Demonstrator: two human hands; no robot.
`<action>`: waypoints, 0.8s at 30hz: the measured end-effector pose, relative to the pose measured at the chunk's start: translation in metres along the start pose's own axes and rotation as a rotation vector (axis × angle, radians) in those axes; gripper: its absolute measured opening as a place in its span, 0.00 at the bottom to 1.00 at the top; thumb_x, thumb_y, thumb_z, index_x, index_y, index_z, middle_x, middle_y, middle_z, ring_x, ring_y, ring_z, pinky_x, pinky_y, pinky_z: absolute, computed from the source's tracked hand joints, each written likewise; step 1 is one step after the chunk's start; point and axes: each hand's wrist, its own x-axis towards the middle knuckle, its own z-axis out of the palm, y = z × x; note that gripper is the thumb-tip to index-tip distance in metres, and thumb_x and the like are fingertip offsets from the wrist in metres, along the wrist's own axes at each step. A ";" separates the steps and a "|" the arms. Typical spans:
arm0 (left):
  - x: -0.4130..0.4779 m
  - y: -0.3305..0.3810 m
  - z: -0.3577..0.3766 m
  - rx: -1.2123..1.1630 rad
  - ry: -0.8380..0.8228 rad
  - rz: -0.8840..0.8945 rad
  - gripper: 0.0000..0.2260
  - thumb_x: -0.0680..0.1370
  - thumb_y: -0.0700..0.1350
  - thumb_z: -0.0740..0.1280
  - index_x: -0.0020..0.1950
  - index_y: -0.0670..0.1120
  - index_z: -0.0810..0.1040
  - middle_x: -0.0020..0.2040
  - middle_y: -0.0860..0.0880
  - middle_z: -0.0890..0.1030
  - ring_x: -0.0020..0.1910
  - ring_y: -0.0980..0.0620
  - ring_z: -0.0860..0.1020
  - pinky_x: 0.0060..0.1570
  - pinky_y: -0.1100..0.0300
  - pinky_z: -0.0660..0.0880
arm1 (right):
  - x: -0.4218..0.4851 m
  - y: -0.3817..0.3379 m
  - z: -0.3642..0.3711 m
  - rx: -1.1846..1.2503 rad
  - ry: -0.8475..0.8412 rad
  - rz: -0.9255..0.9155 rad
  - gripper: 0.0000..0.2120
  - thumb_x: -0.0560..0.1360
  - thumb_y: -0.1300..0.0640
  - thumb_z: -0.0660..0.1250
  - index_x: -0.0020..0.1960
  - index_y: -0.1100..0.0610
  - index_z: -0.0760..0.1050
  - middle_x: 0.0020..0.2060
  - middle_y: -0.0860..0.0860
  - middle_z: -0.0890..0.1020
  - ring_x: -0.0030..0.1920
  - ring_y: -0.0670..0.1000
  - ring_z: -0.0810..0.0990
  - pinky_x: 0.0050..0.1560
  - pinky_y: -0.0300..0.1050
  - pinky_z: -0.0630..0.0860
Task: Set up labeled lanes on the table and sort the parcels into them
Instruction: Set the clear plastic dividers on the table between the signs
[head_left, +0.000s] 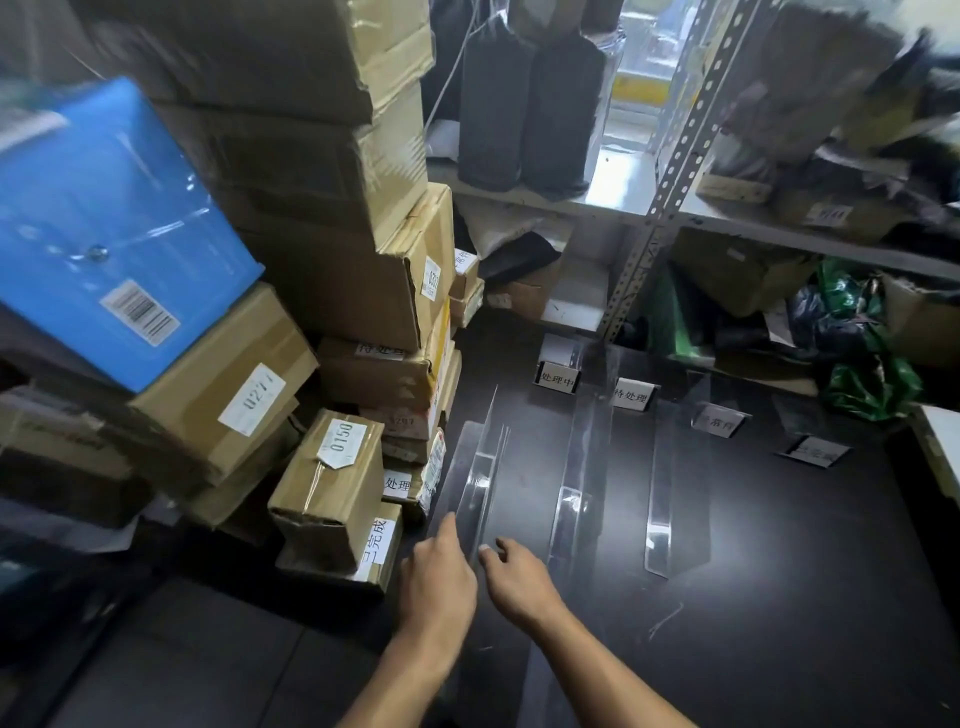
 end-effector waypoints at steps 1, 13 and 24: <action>-0.002 0.004 -0.005 0.017 0.014 0.013 0.21 0.82 0.42 0.54 0.76 0.50 0.63 0.61 0.44 0.79 0.61 0.42 0.77 0.56 0.51 0.73 | -0.002 -0.002 -0.004 0.013 0.051 -0.014 0.26 0.82 0.46 0.55 0.73 0.61 0.68 0.69 0.57 0.75 0.71 0.57 0.71 0.68 0.44 0.67; -0.059 0.104 -0.060 -0.072 0.131 0.312 0.21 0.82 0.43 0.56 0.75 0.54 0.63 0.61 0.47 0.81 0.59 0.45 0.78 0.55 0.53 0.74 | -0.057 -0.037 -0.124 0.681 0.243 -0.398 0.31 0.77 0.39 0.58 0.77 0.47 0.61 0.73 0.42 0.69 0.71 0.41 0.69 0.71 0.53 0.70; -0.097 0.187 0.042 -0.199 -0.358 0.486 0.27 0.79 0.38 0.54 0.78 0.49 0.54 0.69 0.46 0.73 0.65 0.43 0.73 0.61 0.51 0.71 | -0.060 0.082 -0.189 0.502 0.435 -0.157 0.30 0.74 0.39 0.57 0.71 0.52 0.72 0.67 0.49 0.77 0.68 0.48 0.74 0.71 0.55 0.68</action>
